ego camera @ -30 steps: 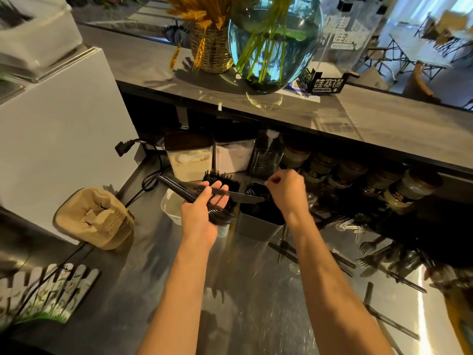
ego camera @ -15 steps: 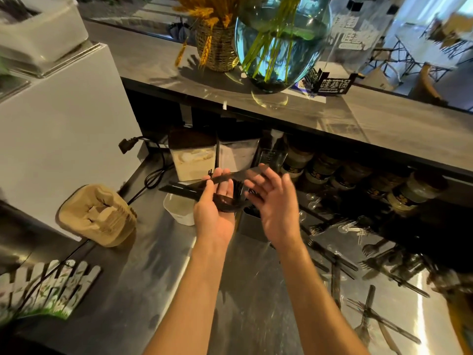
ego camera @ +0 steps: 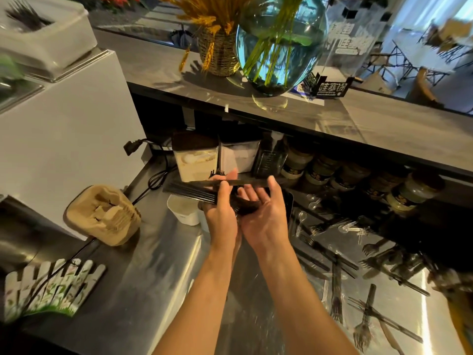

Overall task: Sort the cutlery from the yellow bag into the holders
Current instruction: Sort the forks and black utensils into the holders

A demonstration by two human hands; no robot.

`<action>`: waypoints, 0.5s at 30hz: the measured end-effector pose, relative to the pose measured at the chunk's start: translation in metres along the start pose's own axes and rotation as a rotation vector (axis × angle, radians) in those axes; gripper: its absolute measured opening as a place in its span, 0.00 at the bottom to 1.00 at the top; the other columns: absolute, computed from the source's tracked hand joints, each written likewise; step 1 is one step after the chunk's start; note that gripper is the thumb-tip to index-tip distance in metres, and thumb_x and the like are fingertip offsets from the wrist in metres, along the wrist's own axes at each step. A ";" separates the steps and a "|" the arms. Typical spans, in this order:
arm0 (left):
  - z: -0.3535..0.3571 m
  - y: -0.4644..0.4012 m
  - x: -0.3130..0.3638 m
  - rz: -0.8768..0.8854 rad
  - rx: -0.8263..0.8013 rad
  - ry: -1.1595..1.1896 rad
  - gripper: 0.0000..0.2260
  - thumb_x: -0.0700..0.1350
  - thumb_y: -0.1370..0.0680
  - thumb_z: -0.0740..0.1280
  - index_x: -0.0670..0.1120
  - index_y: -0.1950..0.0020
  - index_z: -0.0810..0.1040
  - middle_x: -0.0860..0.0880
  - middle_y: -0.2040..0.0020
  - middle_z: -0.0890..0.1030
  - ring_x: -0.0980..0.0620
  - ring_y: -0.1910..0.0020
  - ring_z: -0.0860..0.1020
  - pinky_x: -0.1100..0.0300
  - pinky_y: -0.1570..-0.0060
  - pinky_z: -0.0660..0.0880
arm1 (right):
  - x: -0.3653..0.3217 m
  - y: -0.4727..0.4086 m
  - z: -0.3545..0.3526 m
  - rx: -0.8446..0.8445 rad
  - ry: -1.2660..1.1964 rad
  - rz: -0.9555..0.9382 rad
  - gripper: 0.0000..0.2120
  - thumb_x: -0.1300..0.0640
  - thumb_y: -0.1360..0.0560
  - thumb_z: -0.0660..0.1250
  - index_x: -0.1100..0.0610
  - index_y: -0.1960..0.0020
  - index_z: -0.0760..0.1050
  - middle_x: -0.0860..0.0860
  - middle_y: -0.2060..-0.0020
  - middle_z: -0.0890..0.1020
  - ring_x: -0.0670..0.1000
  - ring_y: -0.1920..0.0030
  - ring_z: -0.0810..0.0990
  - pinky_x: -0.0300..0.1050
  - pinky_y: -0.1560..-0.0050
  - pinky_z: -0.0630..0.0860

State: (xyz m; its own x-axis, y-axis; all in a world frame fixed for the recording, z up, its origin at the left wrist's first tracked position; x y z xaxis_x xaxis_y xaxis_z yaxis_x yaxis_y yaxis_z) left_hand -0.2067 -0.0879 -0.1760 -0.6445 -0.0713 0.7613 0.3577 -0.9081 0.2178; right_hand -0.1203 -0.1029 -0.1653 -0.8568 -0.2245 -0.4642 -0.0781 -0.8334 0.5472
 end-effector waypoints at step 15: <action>0.023 0.027 -0.028 -0.117 -0.384 0.153 0.13 0.50 0.24 0.70 0.46 0.42 0.79 0.41 0.35 0.79 0.41 0.33 0.76 0.49 0.38 0.76 | -0.070 -0.039 -0.021 0.359 -0.065 -0.381 0.12 0.64 0.21 0.57 0.57 0.45 0.78 0.48 0.76 0.66 0.48 0.77 0.64 0.43 0.73 0.64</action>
State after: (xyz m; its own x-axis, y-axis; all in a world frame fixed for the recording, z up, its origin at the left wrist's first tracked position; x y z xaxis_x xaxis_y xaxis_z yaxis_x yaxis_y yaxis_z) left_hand -0.1632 -0.1007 -0.1773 -0.7687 0.0076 0.6395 0.0172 -0.9993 0.0325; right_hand -0.0471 -0.0651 -0.1688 -0.7628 0.1020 -0.6385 -0.5500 -0.6216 0.5578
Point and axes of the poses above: each hand's wrist, its own y-axis away from the middle knuckle, its own z-axis out of the palm, x = y × z, the point moved 7 cm from there along -y, towards the middle knuckle
